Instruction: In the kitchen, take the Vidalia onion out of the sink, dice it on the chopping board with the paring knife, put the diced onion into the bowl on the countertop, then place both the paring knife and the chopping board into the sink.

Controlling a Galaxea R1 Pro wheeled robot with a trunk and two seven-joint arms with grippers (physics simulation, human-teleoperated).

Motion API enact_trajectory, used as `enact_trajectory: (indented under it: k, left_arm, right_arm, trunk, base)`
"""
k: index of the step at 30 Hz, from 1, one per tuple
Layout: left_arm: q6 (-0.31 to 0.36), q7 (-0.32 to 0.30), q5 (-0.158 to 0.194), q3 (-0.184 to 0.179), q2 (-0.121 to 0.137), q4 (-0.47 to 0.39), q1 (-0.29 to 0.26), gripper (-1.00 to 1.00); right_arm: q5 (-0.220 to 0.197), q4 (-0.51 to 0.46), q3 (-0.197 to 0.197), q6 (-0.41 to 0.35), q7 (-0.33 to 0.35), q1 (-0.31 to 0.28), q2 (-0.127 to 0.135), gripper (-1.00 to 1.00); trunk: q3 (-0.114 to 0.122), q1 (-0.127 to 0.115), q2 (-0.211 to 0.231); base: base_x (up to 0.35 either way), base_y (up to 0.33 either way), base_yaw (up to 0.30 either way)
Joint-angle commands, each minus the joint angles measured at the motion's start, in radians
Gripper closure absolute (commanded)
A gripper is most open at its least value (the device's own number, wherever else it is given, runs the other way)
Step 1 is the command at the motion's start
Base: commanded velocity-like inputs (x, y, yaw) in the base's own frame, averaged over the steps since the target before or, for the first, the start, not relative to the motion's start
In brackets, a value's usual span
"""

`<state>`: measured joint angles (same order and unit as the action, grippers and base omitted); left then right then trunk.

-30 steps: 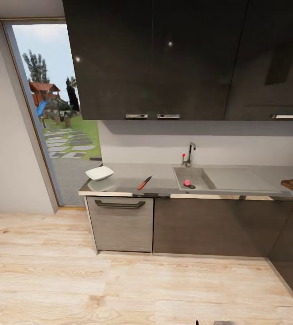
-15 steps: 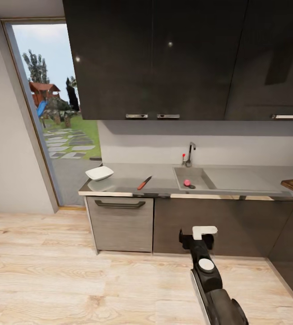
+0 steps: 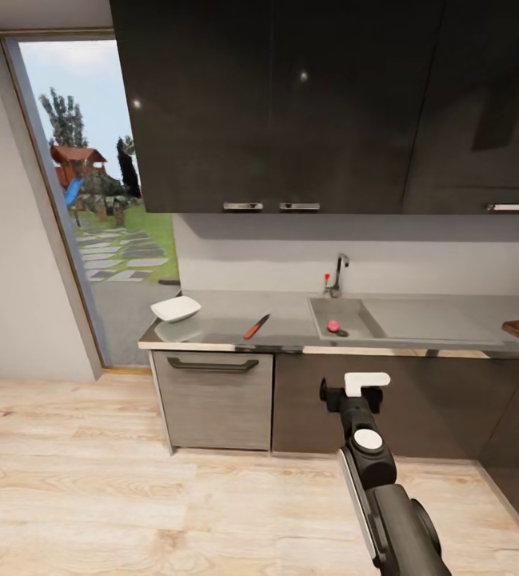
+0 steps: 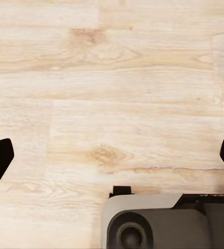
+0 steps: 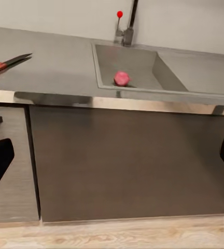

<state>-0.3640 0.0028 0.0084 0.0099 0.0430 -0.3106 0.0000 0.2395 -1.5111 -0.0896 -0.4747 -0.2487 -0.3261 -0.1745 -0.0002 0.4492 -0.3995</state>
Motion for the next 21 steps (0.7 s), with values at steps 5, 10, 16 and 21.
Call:
enact_trajectory:
  k: [5, 10, 16, 21]
  left_arm:
    - [-0.002, 0.0, 0.001, 0.001, 0.0, 0.002, 0.0, -1.0]
    - [-0.001, 0.0, 0.001, 0.001, 0.0, 0.003, 0.0, -1.0]
    - [-0.001, 0.0, 0.001, 0.001, 0.0, 0.004, 0.0, -1.0]
    - [-0.001, 0.0, 0.001, 0.001, 0.0, 0.004, 0.0, -1.0]
  right_arm:
    - [0.01, -0.008, -0.002, -0.012, 0.0, -0.001, 0.0, -1.0]
    - [0.01, -0.013, -0.002, -0.013, 0.0, -0.001, 0.0, -1.0]
    - [0.011, -0.015, -0.002, -0.013, 0.0, -0.001, 0.0, -1.0]
    - [0.011, -0.015, -0.002, -0.013, 0.001, -0.001, 0.0, -1.0]
  trunk:
    - [0.0, 0.001, -0.001]
    - [0.0, 0.001, -0.001]
    - [0.0, 0.001, -0.001]
    - [0.0, 0.001, -0.001]
  base:
    - [0.268, 0.124, 0.0]
    - [0.281, 0.153, 0.0]
    - [0.283, 0.168, 0.0]
    - [0.283, 0.161, 0.0]
